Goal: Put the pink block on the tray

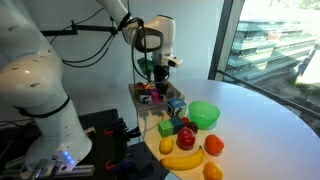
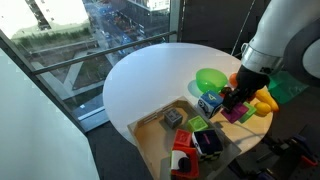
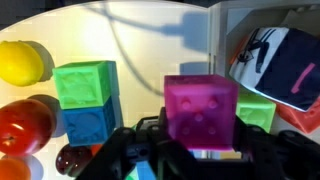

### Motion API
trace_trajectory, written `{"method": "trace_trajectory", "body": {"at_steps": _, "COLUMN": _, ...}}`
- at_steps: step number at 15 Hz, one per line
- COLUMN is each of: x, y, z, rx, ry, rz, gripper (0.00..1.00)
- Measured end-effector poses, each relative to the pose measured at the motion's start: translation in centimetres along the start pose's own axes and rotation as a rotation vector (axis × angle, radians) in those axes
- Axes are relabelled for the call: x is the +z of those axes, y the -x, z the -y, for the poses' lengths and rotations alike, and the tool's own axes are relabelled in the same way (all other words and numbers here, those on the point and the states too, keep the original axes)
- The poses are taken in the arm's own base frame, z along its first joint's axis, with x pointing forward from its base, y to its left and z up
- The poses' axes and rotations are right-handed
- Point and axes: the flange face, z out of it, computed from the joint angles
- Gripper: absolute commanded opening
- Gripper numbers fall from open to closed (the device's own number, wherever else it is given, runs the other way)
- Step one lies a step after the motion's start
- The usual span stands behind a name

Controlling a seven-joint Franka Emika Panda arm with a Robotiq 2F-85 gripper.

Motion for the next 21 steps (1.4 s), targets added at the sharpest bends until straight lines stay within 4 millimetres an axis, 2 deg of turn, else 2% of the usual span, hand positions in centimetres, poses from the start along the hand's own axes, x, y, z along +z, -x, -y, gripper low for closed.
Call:
{"method": "trace_trajectory", "body": {"at_steps": 8, "x": -2.3, "y": -4.0, "z": 4.6, "rx": 0.043, "ry": -0.029, "rz": -0.076, "gripper": 0.3}}
{"method": "trace_trajectory", "body": {"at_steps": 11, "x": -1.9, "y": -5.6, "z": 6.1, "rx": 0.071, "ry": -0.041, "rz": -0.098, "gripper": 0.3}}
{"method": "trace_trajectory", "body": {"at_steps": 15, "x": -0.1, "y": -7.3, "z": 8.1, "rx": 0.099, "ry": -0.027, "rz": -0.11, "gripper": 0.3}}
{"method": "trace_trajectory", "body": {"at_steps": 16, "x": 0.5, "y": -7.6, "z": 8.5, "rx": 0.103, "ry": -0.02, "rz": -0.114, "gripper": 0.59}}
{"method": "trace_trajectory", "body": {"at_steps": 17, "x": 1.0, "y": -7.9, "z": 9.0, "rx": 0.106, "ry": -0.014, "rz": -0.117, "gripper": 0.81}}
{"method": "trace_trajectory", "body": {"at_steps": 20, "x": 2.3, "y": -8.4, "z": 9.9, "rx": 0.112, "ry": -0.002, "rz": -0.113, "gripper": 0.99}}
{"method": "trace_trajectory", "body": {"at_steps": 21, "x": 2.6, "y": -8.5, "z": 10.1, "rx": 0.114, "ry": 0.003, "rz": -0.111, "gripper": 1.0}}
